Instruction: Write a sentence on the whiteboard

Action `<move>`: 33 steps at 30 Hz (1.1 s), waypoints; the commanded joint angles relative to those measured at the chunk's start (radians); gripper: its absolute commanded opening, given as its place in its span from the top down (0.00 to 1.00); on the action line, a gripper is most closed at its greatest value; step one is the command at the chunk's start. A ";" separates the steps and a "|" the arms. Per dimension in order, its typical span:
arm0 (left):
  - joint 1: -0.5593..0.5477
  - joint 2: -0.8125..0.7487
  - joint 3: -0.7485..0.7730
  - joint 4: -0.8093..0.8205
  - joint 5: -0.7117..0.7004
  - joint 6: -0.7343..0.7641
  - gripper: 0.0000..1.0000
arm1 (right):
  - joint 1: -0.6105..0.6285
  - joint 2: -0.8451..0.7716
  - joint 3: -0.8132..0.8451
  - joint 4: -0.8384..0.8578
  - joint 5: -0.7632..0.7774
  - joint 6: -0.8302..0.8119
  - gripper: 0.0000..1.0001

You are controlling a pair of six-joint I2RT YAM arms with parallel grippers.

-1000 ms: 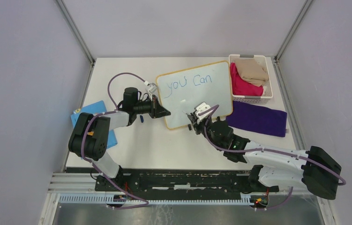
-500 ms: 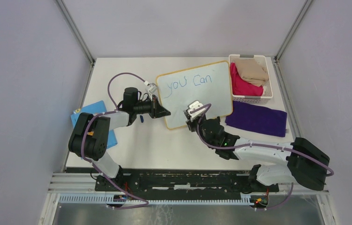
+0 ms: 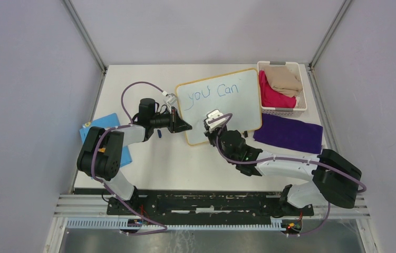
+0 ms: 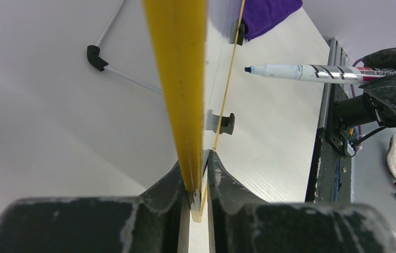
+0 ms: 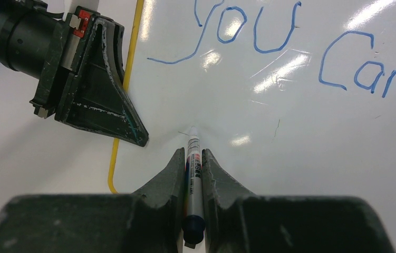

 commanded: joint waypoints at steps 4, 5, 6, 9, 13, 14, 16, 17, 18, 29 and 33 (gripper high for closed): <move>-0.022 0.019 0.004 -0.101 -0.094 0.102 0.98 | -0.022 0.034 0.047 0.049 0.025 0.015 1.00; -0.021 0.019 0.005 -0.101 -0.094 0.102 0.98 | -0.024 0.037 0.047 0.046 0.020 0.016 1.00; -0.022 0.018 0.005 -0.102 -0.094 0.102 0.98 | -0.025 0.041 0.047 0.041 0.018 0.017 1.00; -0.021 0.018 0.005 -0.102 -0.094 0.103 0.98 | -0.028 0.046 0.037 0.032 0.015 0.018 1.00; -0.021 0.020 0.005 -0.102 -0.094 0.104 0.98 | -0.028 0.041 0.010 0.030 0.013 0.027 1.00; -0.021 0.021 0.005 -0.103 -0.094 0.103 0.98 | -0.027 0.039 0.002 0.029 0.012 0.028 1.00; -0.021 0.020 0.005 -0.105 -0.095 0.104 0.98 | -0.027 0.032 -0.013 0.023 0.010 0.030 1.00; -0.022 0.020 0.004 -0.105 -0.095 0.104 0.98 | -0.027 0.026 -0.022 0.020 0.006 0.030 1.00; -0.022 0.018 0.005 -0.106 -0.095 0.105 0.98 | -0.027 0.021 -0.033 0.016 0.000 0.030 1.00; -0.023 0.016 0.005 -0.108 -0.096 0.105 0.98 | -0.026 -0.035 -0.128 0.006 -0.077 0.030 1.00; -0.028 0.014 0.004 -0.115 -0.099 0.111 0.98 | -0.027 -0.027 -0.114 0.007 -0.069 0.030 1.00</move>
